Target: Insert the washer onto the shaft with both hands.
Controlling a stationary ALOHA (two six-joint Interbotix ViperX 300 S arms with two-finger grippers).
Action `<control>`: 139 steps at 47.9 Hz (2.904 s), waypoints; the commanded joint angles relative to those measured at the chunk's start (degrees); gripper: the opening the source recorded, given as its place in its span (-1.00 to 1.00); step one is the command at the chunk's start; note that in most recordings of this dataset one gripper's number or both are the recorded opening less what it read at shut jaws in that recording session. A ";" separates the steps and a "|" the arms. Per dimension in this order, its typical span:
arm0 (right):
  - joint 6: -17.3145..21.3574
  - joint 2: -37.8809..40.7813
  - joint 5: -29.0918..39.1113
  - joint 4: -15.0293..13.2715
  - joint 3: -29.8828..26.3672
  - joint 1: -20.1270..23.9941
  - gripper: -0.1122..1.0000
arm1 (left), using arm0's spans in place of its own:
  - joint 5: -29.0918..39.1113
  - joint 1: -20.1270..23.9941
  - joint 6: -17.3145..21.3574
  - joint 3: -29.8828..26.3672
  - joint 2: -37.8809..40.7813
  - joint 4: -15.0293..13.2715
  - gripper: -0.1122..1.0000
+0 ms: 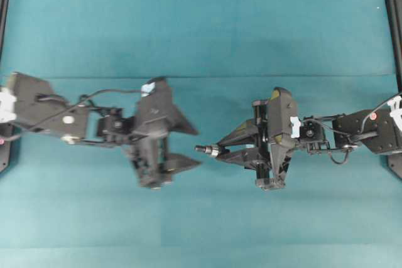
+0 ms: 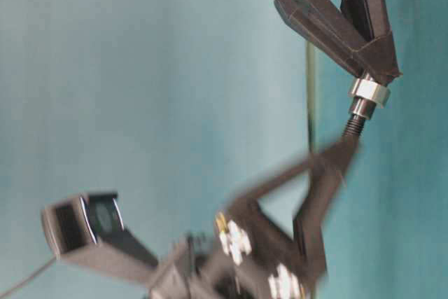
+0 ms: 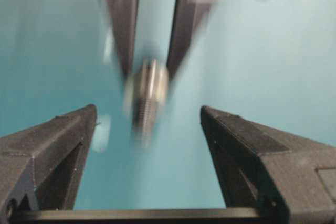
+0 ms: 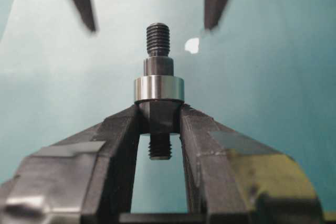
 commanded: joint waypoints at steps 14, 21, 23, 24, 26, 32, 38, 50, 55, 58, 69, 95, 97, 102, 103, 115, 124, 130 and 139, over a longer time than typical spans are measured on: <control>0.26 -0.53 -0.70 0.09 -0.88 0.18 -0.79 | 6.33 -0.44 0.35 5.45 -11.78 0.09 0.74; 0.26 -0.53 -0.70 0.18 -0.79 0.18 -0.79 | 8.26 -0.44 0.35 8.61 -14.50 0.18 0.73; 0.26 -0.53 -0.70 0.09 -0.79 0.26 -0.79 | 8.70 -0.35 0.35 9.05 -14.94 0.09 0.73; 0.26 -0.53 -0.70 0.09 -0.88 0.26 -0.80 | 8.79 -0.44 0.35 9.14 -15.21 0.18 0.73; 0.26 -0.53 -0.62 0.09 -0.88 0.18 -0.79 | 8.96 -0.44 0.44 9.40 -15.38 0.18 0.73; 0.44 -0.53 -0.62 0.09 -0.88 0.26 -0.80 | 8.96 -0.44 1.67 9.32 -15.38 0.09 0.73; 0.44 -0.53 -0.53 0.18 -0.97 0.26 -0.79 | 8.96 -0.44 3.69 8.88 -15.12 0.18 0.73; 0.26 -0.53 -0.44 0.18 -0.97 0.26 -0.79 | 9.05 -0.35 5.01 8.88 -14.33 0.09 0.73; 0.26 -0.53 -0.53 0.18 -0.97 0.26 -0.80 | 9.05 -0.44 5.10 8.79 -14.33 0.09 0.73; 0.18 -0.53 -0.44 0.18 -0.97 0.26 -0.79 | 9.05 -0.35 5.10 8.79 -14.24 0.09 0.73; 0.18 -0.44 -0.35 0.18 -0.97 0.26 -0.79 | 8.96 -0.44 4.75 8.88 -13.54 0.18 0.73; 0.00 -0.44 -0.35 0.09 -0.97 0.26 -0.79 | 9.05 -0.44 4.57 8.70 -12.39 0.09 0.73; -0.09 -0.53 -0.44 0.18 -0.97 0.26 -0.79 | 9.05 -0.44 4.57 8.70 -12.30 0.09 0.73; 0.00 -0.44 -0.35 0.09 -1.05 0.26 -0.80 | 9.05 -0.35 4.57 8.70 -12.22 0.09 0.73; 0.00 -0.44 -0.35 0.18 -1.05 0.35 -0.79 | 9.05 -0.44 4.48 8.70 -12.13 0.09 0.73; 0.00 -0.44 -0.26 0.18 -1.05 0.26 -0.79 | 9.05 -0.44 4.48 8.79 -12.04 0.09 0.73; 0.00 -0.44 -0.26 0.18 -1.05 0.26 -0.79 | 9.05 -0.35 4.48 8.70 -11.78 0.09 0.73; 0.00 -0.44 -0.26 0.18 -1.05 0.26 -0.79 | 9.05 -0.44 4.48 8.70 -11.60 0.09 0.73; 0.00 -0.44 -0.26 0.18 -1.05 0.26 -0.79 | 9.05 -0.44 4.48 8.70 -11.43 0.18 0.73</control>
